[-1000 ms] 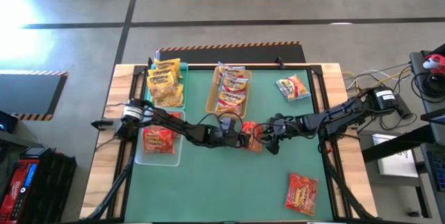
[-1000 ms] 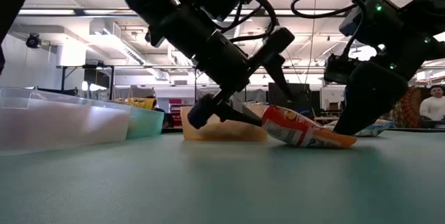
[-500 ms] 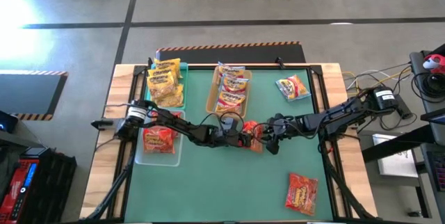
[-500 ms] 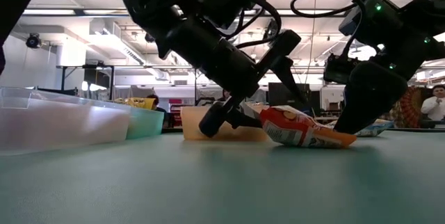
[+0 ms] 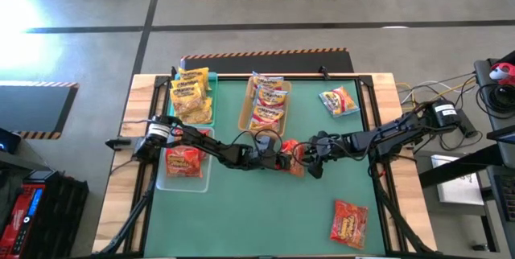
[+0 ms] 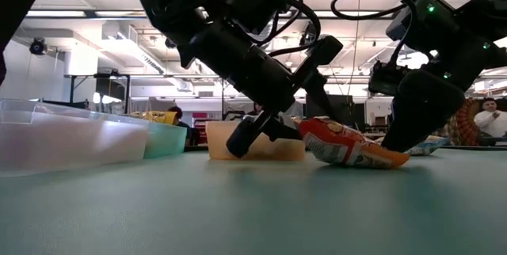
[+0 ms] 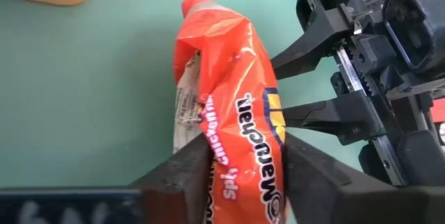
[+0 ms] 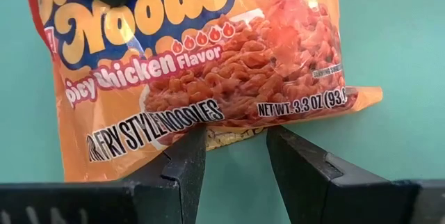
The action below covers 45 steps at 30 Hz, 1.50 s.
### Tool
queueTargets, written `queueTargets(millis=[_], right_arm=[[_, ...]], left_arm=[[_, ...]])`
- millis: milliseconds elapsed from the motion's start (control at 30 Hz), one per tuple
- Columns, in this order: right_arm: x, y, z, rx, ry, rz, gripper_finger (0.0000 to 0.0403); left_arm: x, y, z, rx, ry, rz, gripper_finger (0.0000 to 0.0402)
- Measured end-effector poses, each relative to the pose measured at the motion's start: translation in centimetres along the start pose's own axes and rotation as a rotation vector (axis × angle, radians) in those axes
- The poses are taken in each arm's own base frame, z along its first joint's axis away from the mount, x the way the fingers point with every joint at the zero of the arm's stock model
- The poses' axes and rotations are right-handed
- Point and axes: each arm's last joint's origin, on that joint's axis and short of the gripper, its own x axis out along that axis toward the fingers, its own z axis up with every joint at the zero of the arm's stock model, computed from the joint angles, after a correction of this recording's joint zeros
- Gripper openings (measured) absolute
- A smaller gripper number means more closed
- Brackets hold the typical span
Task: Sort Maruchan noodles
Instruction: Put the orange noodle pack into the white bin
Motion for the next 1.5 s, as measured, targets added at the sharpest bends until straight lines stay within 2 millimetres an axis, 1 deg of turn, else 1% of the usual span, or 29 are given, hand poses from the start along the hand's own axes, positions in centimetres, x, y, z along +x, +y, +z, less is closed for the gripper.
queueTargets(millis=[167, 333, 467, 633, 900, 1133, 1233, 1367, 1500], right_arm=[[-0.1, 0.0, 0.0, 0.009, 0.006, 0.006, 0.0148], [-0.7, 0.1, 0.1, 0.054, 0.030, 0.056, 0.0148], [-1.4, 0.2, 0.0, 0.052, 0.064, 0.090, 0.0148], [-2.1, -0.2, -0.6, 0.037, 0.129, 0.061, 0.0148], [-2.3, -0.3, -0.9, 0.019, 0.164, 0.044, 0.0148], [-2.3, -0.3, -0.8, 0.019, 0.161, 0.045, 0.0148], [-2.2, -0.3, -0.8, 0.020, 0.159, 0.046, 0.0148], [-2.2, -0.3, -0.8, 0.019, 0.154, 0.041, 0.0148], [-2.2, -0.3, -0.8, 0.020, 0.144, 0.045, 0.0148]], left_arm=[[0.0, 0.0, 0.0, -0.002, 0.000, -0.001, 0.0082], [0.0, 0.0, 0.0, -0.011, 0.030, -0.007, 0.0045], [-0.2, -0.2, 0.0, 0.003, 0.070, -0.016, 0.0039], [-0.6, -0.4, 0.7, 0.054, 0.079, -0.005, 0.0039], [-2.6, -1.3, 3.6, 0.156, 0.081, 0.052, 0.0038], [-5.8, -2.1, 5.6, 0.300, 0.220, 0.100, 0.0038], [-7.7, -2.6, 6.5, 0.353, 0.257, 0.117, 0.0038], [-10.9, -2.7, 7.7, 0.428, 0.317, 0.183, 0.0038], [-15.1, -2.6, 9.0, 0.483, 0.375, 0.272, 0.0038]])
